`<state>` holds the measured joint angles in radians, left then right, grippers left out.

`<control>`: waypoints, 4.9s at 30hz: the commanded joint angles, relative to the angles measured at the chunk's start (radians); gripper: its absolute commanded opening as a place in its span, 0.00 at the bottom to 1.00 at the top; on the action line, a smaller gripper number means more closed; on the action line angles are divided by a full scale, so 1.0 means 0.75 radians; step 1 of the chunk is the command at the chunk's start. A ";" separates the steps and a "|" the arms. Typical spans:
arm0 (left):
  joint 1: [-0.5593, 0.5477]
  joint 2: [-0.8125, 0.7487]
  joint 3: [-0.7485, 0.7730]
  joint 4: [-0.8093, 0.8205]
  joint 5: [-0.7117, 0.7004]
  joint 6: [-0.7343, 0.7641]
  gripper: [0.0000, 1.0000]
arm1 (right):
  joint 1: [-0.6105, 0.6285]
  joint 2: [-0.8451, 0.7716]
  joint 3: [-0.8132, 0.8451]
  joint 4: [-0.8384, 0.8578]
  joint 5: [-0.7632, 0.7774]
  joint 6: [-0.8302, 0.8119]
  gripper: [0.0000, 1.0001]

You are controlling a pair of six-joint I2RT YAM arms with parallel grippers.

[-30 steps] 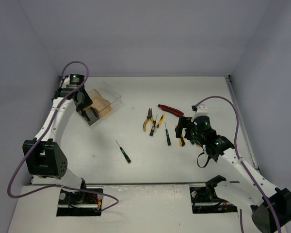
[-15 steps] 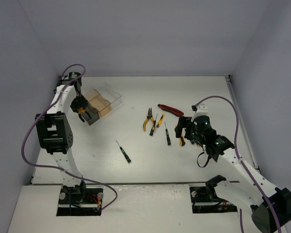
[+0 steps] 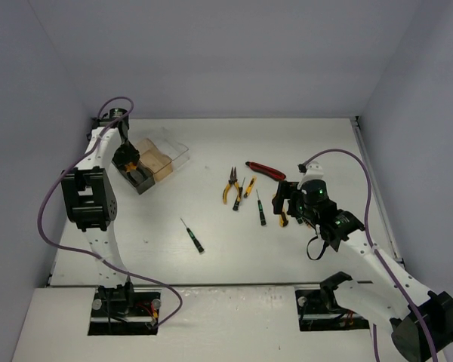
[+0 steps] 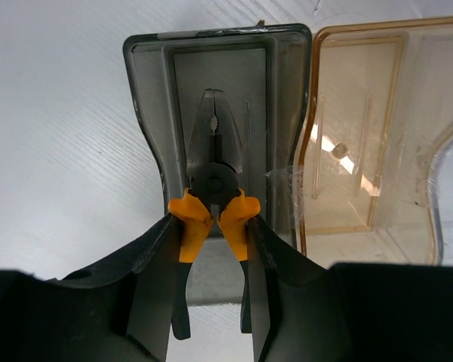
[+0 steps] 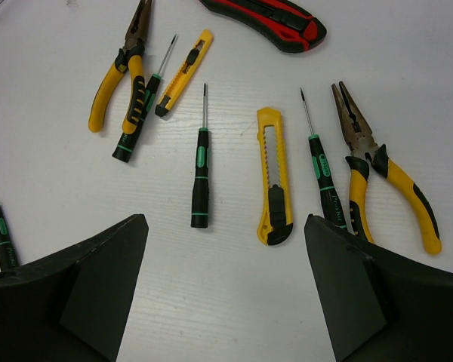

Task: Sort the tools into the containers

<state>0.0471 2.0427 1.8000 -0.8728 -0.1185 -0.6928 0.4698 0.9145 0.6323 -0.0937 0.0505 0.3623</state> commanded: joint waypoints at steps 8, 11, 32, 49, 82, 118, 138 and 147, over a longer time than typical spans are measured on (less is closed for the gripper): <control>0.003 -0.038 0.063 -0.010 0.018 -0.050 0.27 | -0.005 -0.001 0.006 0.068 -0.002 -0.013 0.87; 0.003 -0.087 0.056 -0.008 -0.001 -0.037 0.41 | -0.006 0.009 0.012 0.070 0.001 -0.015 0.87; -0.681 -0.234 0.112 0.153 0.201 0.292 0.69 | -0.005 0.022 0.019 0.069 0.004 -0.007 0.88; -0.852 0.430 0.609 0.149 0.231 0.172 0.70 | -0.006 -0.010 -0.035 0.066 -0.039 0.044 0.88; -0.942 -0.089 -0.366 0.216 -0.059 0.093 0.06 | -0.005 -0.035 -0.086 0.062 -0.053 0.076 0.88; -0.944 -0.226 -0.542 0.288 0.136 0.267 0.68 | -0.005 -0.041 -0.092 0.064 -0.055 0.063 0.88; -0.944 -0.302 -0.750 0.321 0.127 0.172 0.70 | -0.005 -0.056 -0.099 0.066 -0.054 0.066 0.88; -0.948 -0.322 -0.781 0.347 0.112 0.113 0.70 | -0.006 -0.049 -0.092 0.068 -0.056 0.057 0.89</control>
<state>-0.6575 1.8411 1.2243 -0.6150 -0.0030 -0.5746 0.4698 0.8845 0.5518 -0.0872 0.0105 0.4158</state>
